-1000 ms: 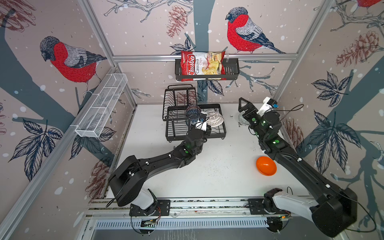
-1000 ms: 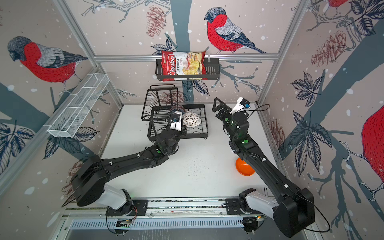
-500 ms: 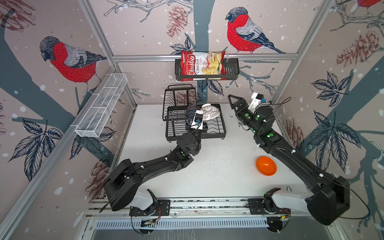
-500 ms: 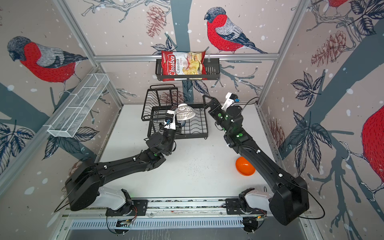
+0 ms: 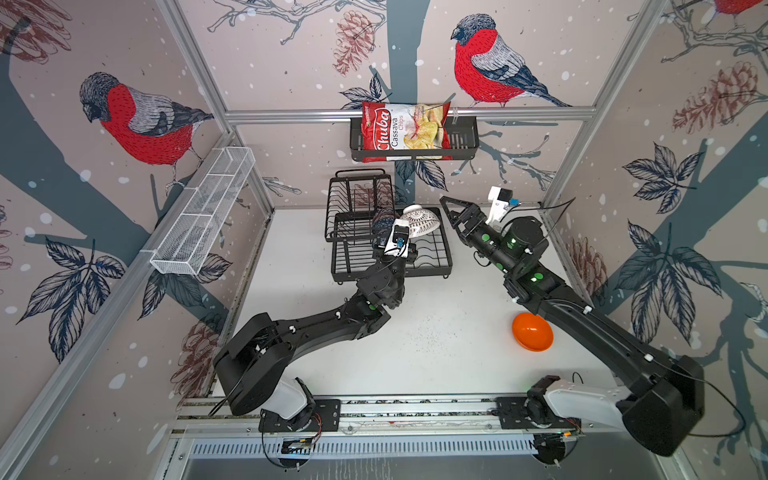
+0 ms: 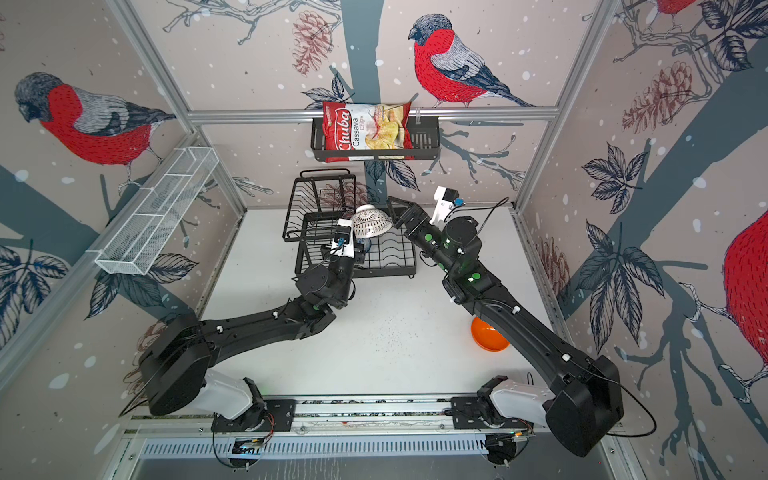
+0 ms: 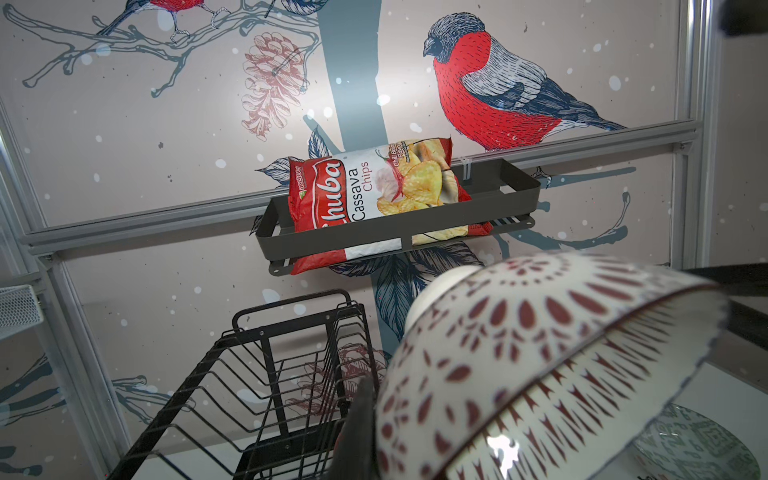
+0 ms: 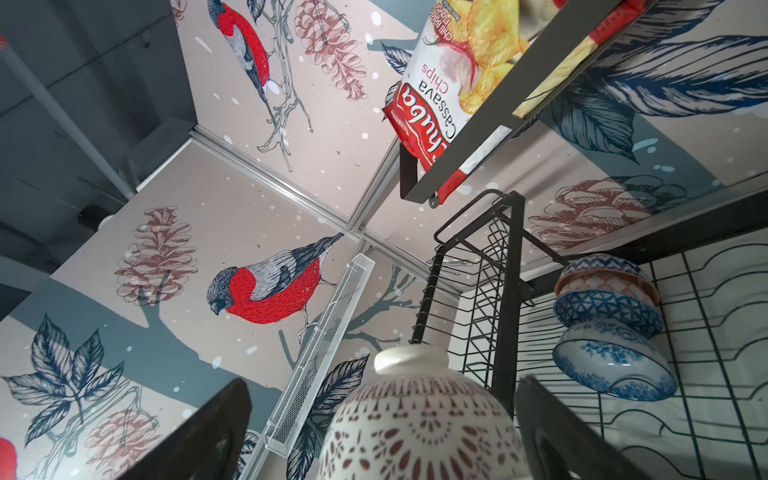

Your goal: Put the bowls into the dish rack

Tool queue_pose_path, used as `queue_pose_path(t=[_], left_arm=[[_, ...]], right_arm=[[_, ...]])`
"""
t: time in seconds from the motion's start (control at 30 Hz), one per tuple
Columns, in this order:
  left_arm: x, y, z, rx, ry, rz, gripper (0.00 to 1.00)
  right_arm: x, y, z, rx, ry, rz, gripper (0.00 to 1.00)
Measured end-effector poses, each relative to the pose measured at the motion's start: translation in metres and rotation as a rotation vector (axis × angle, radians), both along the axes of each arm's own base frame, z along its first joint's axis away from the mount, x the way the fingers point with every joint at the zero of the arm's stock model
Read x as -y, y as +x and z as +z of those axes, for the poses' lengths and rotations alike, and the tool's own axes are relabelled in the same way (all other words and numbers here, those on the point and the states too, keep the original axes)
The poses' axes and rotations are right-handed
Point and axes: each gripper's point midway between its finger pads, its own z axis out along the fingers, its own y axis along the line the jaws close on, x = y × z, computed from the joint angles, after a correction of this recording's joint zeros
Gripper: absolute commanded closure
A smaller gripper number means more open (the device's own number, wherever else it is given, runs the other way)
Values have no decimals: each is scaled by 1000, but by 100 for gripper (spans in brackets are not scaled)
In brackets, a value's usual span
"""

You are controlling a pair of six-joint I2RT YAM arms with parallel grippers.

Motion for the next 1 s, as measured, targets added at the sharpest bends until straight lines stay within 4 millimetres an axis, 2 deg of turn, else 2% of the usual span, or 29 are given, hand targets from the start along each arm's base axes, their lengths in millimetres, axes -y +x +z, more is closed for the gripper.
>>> queue_pose_path(t=[0.13,0.33,0.53,0.67,1.0], left_arm=[[-3,1,-1,-4,-4,15,100],[-4,4,-6,-18,5,42,100],[1,6,-11,-27,-1,31,100],[2,6,-11,-29,-16,22,100],[21,-11,-19,-31,9,-54,100]], right_arm=[[-12,-19,-1,-15,49,57,9],[-28,-23,-10,-51,63,88,14],[-39,-17,-29,-110,112,115,26],[-46,-10,-39,-143,151,125,39],[-48,-9,-38,-144,266,164,72]])
